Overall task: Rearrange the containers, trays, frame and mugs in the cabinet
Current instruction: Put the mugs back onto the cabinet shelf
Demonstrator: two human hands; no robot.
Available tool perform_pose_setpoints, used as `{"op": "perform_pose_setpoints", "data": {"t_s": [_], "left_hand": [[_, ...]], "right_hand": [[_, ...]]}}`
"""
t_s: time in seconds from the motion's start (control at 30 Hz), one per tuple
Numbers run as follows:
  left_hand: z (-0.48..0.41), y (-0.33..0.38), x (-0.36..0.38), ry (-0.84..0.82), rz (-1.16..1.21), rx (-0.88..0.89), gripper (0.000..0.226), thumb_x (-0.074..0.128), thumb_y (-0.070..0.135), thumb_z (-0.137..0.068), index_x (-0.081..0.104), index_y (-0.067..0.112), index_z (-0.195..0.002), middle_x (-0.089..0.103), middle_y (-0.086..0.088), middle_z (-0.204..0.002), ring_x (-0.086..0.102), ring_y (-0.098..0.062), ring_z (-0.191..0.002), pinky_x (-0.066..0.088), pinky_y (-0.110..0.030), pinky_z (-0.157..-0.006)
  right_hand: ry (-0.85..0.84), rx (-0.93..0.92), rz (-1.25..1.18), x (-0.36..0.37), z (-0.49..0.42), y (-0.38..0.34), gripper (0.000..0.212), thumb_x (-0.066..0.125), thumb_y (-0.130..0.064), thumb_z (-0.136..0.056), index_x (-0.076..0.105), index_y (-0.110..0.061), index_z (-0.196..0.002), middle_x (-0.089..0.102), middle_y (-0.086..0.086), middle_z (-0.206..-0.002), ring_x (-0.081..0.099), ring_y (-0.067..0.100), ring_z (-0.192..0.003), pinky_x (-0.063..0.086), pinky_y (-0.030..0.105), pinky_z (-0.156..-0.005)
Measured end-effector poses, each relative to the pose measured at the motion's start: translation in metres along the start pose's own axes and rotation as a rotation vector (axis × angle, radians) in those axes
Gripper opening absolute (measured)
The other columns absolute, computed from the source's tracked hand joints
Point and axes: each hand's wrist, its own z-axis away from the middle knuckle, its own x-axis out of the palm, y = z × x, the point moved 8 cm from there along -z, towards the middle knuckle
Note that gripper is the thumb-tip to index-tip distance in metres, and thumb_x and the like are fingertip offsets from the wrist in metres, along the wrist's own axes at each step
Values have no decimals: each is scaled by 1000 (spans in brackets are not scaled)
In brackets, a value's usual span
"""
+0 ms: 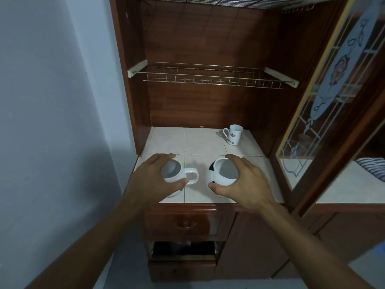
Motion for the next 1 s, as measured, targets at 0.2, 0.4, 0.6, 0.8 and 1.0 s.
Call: {"op": "perform_pose_setpoints", "data": {"t_s": [0.2,0.4,0.6,0.8,1.0], "left_hand": [[15,30,6,-3,-22,-27,86,59,77,-61,57,26,-130,56,9,-134,53,-14,-117,43,-33,-97],[32,72,20,8,-26,-49,85,61,76,-62,55,27,-131,55,8,-136,53,-15,-119,46,-38,-100],[46,113,28,37,-38,-48,88,57,79,-61,57,24,-130,57,7,-133,55,-15,-116,48,-37,-97],[56,139,27,38,-18,-1,89,58,78,-61,59,21,-129,60,3,-130,56,-17,-115,50,-42,-96],[60,152,31,-3,-42,25,88,56,80,-62,56,26,-131,56,8,-135,53,-15,-119,47,-38,-98]], "right_hand": [[1,-18,-54,-29,18,13,99,75,-65,-64,37,-25,-147,48,-6,-144,47,18,-127,36,38,-107],[35,-88,-12,-67,34,39,81,75,-66,-63,52,-26,-129,58,-8,-128,54,17,-112,43,37,-95],[15,-127,-1,-88,56,65,78,72,-70,-62,53,-28,-125,58,-11,-124,55,16,-109,41,35,-92],[2,-108,28,-102,76,79,78,71,-70,-64,50,-28,-127,56,-10,-125,53,16,-108,41,36,-93],[25,-57,56,-116,89,97,79,72,-69,-64,50,-28,-128,56,-9,-124,53,16,-106,42,35,-91]]}}
